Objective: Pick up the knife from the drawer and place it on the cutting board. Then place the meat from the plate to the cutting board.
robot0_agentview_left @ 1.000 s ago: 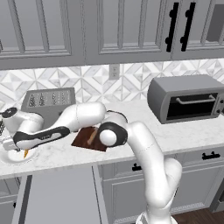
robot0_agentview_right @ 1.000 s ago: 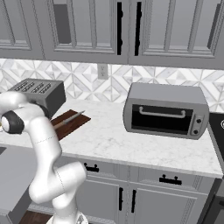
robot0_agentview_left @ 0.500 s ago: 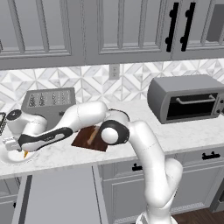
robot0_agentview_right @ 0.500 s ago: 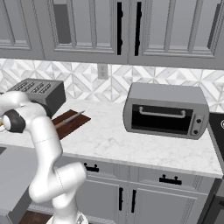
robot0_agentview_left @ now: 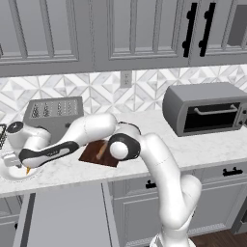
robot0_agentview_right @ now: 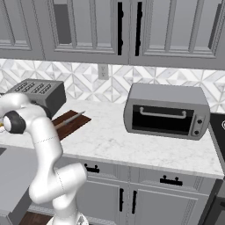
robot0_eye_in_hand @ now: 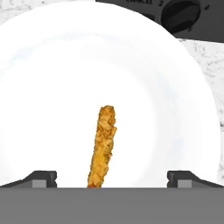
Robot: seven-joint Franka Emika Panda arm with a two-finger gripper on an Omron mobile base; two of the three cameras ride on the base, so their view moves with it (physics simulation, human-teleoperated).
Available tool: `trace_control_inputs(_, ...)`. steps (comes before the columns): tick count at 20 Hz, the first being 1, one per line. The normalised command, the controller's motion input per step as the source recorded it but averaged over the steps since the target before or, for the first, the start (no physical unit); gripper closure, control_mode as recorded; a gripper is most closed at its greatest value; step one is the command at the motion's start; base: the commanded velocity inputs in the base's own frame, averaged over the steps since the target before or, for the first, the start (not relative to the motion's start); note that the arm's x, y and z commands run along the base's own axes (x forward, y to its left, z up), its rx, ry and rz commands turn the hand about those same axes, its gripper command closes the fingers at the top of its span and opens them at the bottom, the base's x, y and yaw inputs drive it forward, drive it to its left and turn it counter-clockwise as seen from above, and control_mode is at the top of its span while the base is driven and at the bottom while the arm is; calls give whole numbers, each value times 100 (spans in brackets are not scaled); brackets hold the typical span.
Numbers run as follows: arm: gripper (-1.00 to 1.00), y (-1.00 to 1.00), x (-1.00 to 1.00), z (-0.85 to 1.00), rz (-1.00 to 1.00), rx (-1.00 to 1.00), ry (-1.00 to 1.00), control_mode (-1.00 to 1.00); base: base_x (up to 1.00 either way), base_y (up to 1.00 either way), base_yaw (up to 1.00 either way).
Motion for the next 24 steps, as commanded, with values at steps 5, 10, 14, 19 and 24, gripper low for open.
trace_control_inputs(5, -100, 19, 0, 0, 0, 0, 0, -100, 0, 0, 0)
trace_control_inputs(10, -100, 2, 0, -9, 0, 0, 0, -100, 0, 0, 0)
trace_control_inputs(14, -100, 0, 0, -20, 0, 0, 0, -100, 0, 0, 0)
trace_control_inputs(19, -100, 0, 0, -18, 0, 0, 0, -100, 0, 0, 0)
trace_control_inputs(24, -100, 0, 3, -6, 0, 0, 4, -100, 0, 0, 0)
